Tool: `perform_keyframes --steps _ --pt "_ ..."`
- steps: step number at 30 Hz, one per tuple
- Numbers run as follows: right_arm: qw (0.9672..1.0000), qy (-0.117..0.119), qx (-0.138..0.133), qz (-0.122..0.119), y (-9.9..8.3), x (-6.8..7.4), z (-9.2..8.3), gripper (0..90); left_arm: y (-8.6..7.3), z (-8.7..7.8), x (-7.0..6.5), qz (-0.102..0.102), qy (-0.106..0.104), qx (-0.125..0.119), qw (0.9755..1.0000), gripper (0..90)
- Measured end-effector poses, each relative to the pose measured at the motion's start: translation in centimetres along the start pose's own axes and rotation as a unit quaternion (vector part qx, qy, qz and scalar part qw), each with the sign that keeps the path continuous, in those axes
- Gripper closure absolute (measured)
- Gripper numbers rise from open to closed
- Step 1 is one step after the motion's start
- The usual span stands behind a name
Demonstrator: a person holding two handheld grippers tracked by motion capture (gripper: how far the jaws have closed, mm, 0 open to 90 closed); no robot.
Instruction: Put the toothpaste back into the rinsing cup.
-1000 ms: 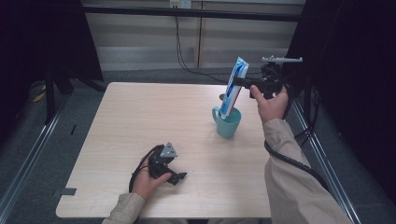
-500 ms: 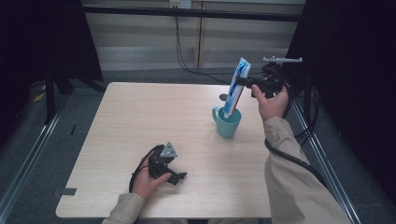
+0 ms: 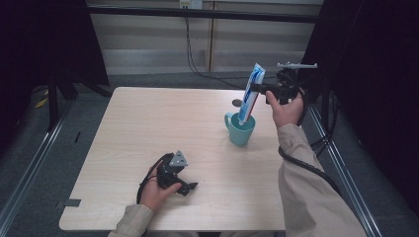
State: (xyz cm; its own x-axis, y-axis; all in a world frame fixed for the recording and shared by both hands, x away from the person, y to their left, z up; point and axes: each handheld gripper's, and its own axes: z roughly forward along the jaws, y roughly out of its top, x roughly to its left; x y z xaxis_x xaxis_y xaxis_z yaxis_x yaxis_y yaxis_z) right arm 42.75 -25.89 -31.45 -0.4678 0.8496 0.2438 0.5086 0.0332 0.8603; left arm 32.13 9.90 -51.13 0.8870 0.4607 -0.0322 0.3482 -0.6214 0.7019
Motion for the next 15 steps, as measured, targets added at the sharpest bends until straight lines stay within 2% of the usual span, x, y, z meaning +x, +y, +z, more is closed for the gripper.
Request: perform_keyframes --steps 15 --pt "0.9998 -0.008 0.017 0.013 -2.0 -0.7 1.4 74.9 0.0 0.0 0.0 0.002 0.001 -0.001 1.0000 0.1"
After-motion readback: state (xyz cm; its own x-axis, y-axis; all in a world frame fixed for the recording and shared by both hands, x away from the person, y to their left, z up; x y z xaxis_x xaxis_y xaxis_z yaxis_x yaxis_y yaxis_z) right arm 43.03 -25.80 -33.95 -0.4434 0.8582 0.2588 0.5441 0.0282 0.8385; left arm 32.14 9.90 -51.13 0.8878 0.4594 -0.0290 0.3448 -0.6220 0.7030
